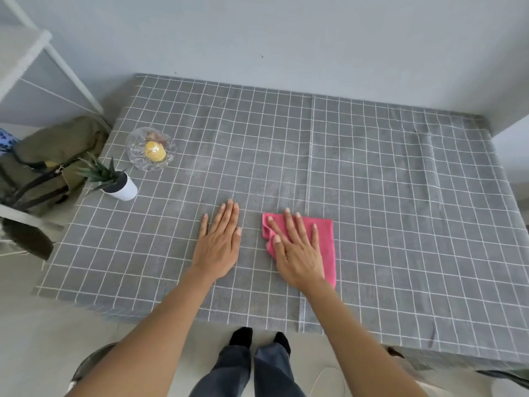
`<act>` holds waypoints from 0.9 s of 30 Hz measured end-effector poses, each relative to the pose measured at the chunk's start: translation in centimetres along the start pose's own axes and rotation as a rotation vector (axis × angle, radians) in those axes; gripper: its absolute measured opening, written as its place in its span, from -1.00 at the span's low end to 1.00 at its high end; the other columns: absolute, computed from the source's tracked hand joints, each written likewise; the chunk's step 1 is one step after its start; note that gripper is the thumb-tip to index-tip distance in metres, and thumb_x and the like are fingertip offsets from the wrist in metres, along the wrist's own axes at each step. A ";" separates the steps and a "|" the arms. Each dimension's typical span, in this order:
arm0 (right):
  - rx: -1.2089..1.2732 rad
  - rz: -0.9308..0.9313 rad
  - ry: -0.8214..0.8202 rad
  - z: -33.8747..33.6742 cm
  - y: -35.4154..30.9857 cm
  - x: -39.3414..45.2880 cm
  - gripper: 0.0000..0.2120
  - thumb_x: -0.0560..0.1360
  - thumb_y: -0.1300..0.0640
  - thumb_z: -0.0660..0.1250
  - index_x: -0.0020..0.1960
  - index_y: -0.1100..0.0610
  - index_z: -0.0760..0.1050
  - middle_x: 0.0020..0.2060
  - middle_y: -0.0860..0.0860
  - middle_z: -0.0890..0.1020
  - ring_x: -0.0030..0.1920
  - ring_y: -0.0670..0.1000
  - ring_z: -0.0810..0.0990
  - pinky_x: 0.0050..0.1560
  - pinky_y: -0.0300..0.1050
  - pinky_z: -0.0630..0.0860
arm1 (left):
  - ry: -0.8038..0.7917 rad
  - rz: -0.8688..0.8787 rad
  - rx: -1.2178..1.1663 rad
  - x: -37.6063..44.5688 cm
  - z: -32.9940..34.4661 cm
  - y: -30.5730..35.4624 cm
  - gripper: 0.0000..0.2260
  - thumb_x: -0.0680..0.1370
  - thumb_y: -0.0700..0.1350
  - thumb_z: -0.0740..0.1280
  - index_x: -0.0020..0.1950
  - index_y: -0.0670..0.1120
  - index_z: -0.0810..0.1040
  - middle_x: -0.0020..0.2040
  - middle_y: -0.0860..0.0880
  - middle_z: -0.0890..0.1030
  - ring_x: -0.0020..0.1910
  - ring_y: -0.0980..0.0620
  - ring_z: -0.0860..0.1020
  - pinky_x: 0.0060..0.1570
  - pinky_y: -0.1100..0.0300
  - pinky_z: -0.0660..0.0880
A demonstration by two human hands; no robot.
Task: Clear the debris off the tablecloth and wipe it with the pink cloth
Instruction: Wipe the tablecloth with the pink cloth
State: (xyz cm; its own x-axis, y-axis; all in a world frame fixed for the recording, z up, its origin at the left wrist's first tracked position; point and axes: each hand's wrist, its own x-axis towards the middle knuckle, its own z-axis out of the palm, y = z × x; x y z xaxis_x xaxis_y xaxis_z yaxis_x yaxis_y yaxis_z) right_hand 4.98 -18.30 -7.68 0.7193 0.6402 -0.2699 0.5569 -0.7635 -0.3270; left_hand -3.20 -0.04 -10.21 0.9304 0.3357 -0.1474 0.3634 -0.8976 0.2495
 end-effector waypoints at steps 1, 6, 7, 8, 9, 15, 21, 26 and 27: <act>-0.005 -0.011 0.004 0.2 -0.4 0.4 -0.53 0.61 -0.13 -0.33 0.51 -0.27 -0.30 0.51 -0.13 -0.34 0.50 -0.04 -0.41 0.46 0.14 -0.41 | -0.003 -0.009 -0.008 -0.3 0.0 0.1 -0.47 0.58 0.09 -0.33 0.54 -0.02 -0.24 0.53 0.07 -0.27 0.51 0.11 -0.27 0.47 0.01 -0.30; -0.020 -0.017 -0.019 0.3 0.0 0.9 -0.52 0.61 -0.15 -0.29 0.52 -0.27 -0.28 0.51 -0.14 -0.34 0.49 -0.06 -0.41 0.46 0.12 -0.41 | -0.026 -0.048 -0.024 -2.3 0.3 0.6 -0.46 0.57 0.10 -0.34 0.53 -0.03 -0.28 0.53 0.05 -0.29 0.49 0.13 -0.33 0.47 0.03 -0.32; -0.009 -0.019 -0.033 0.2 -0.1 0.9 -0.52 0.62 -0.17 -0.28 0.52 -0.27 -0.28 0.51 -0.14 -0.34 0.49 -0.07 -0.41 0.47 0.12 -0.41 | -0.023 -0.055 -0.034 -2.6 0.3 0.8 -0.46 0.57 0.10 -0.34 0.53 -0.03 -0.29 0.53 0.04 -0.30 0.48 0.14 -0.34 0.46 0.04 -0.33; 0.002 -0.021 -0.049 0.1 -0.1 0.9 -0.51 0.62 -0.19 -0.26 0.52 -0.26 -0.28 0.51 -0.14 -0.34 0.49 -0.07 -0.41 0.47 0.13 -0.39 | -0.020 -0.063 -0.057 -2.9 0.3 1.2 -0.46 0.56 0.12 -0.34 0.52 -0.03 -0.29 0.53 0.05 -0.30 0.48 0.14 -0.35 0.45 0.05 -0.35; 0.009 -0.026 -0.062 -0.2 -0.1 0.8 -0.50 0.61 -0.21 -0.25 0.52 -0.25 -0.28 0.50 -0.14 -0.35 0.49 -0.07 -0.41 0.48 0.13 -0.38 | -0.019 -0.071 -0.078 -3.1 0.3 1.6 -0.45 0.56 0.13 -0.34 0.52 -0.02 -0.29 0.53 0.05 -0.29 0.48 0.15 -0.35 0.44 0.06 -0.36; -0.040 -0.063 -0.064 -0.2 2.8 -4.1 -0.44 0.59 -0.27 -0.20 0.51 -0.21 -0.33 0.49 -0.12 -0.38 0.48 -0.08 -0.44 0.45 0.02 -0.47 | -0.069 -0.073 -0.101 -4.9 0.0 4.1 -0.43 0.53 0.16 -0.36 0.51 -0.02 -0.32 0.50 0.05 -0.36 0.46 0.16 -0.37 0.48 0.04 -0.31; -0.076 -0.041 -0.012 0.9 6.8 -9.1 -0.30 0.49 -0.07 0.12 0.58 -0.06 -0.03 0.57 -0.10 -0.09 0.55 -0.04 -0.13 0.47 0.04 -0.25 | -0.130 -0.093 -0.072 -6.9 0.5 5.4 -0.36 0.58 0.13 0.00 0.56 -0.14 -0.08 0.55 -0.10 0.06 0.51 0.09 -0.22 0.45 0.06 -0.20; -0.112 -0.039 0.043 0.3 6.8 -8.1 -0.26 0.46 0.02 0.10 0.58 0.01 -0.08 0.53 0.00 0.19 0.52 0.01 0.02 0.43 0.19 0.23 | -0.180 -0.052 -0.094 -7.5 0.0 7.8 -0.29 0.44 0.25 -0.31 0.50 -0.06 -0.39 0.48 -0.01 -0.42 0.47 0.04 -0.38 0.50 -0.01 -0.26; -0.125 -0.037 0.044 0.3 6.8 -7.7 -0.27 0.45 0.04 0.10 0.58 0.00 -0.07 0.51 0.01 0.22 0.53 0.01 -0.01 0.44 0.19 0.22 | -0.179 -0.062 -0.087 -7.5 -0.2 8.3 -0.30 0.48 0.25 -0.26 0.50 -0.07 -0.39 0.47 -0.01 -0.42 0.48 0.03 -0.36 0.49 0.00 -0.27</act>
State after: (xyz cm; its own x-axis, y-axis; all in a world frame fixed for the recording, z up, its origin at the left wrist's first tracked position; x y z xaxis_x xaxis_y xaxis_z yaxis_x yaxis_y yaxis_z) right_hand 3.09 -28.43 -8.07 0.7129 0.6662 -0.2190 0.6292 -0.7456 -0.2196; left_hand -7.15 -9.90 -6.82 0.8855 0.3265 -0.3306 0.4298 -0.8460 0.3156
